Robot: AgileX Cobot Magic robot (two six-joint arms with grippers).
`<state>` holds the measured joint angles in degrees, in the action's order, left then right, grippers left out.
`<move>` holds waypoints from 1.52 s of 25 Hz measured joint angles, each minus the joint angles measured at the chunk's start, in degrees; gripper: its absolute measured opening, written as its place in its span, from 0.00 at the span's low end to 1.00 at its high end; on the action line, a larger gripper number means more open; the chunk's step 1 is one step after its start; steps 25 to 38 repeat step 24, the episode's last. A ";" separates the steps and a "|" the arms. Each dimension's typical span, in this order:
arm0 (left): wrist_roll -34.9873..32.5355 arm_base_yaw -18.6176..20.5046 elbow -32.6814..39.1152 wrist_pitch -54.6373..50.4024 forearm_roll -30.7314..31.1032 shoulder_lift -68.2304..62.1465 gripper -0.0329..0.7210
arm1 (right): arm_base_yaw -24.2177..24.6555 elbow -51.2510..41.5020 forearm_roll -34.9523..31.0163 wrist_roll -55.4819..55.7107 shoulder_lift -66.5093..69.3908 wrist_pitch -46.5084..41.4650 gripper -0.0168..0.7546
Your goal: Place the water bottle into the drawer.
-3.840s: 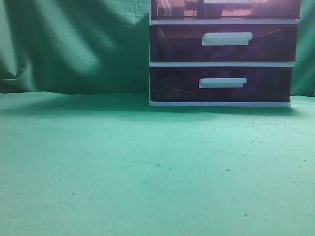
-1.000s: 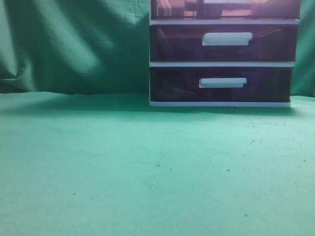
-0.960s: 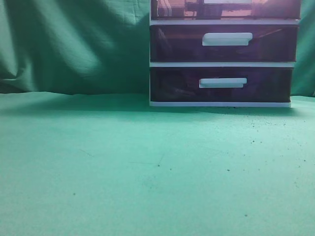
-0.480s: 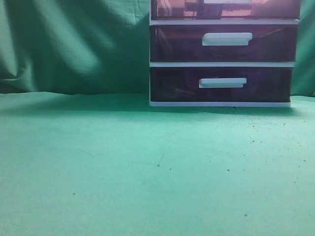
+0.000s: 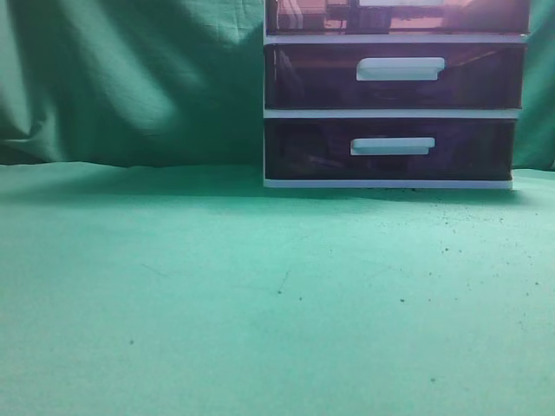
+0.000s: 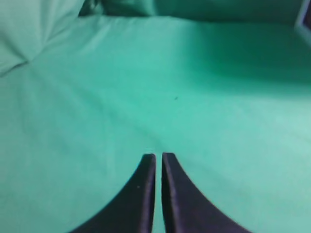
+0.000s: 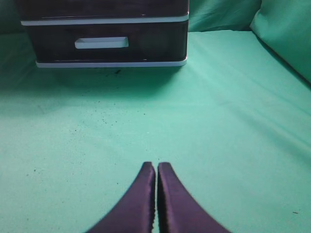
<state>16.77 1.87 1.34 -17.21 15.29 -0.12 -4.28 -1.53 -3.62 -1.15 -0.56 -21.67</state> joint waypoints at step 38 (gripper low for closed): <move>-2.65 0.37 0.00 -3.43 -0.20 0.62 0.04 | 0.00 -0.03 0.00 0.00 0.00 0.00 0.02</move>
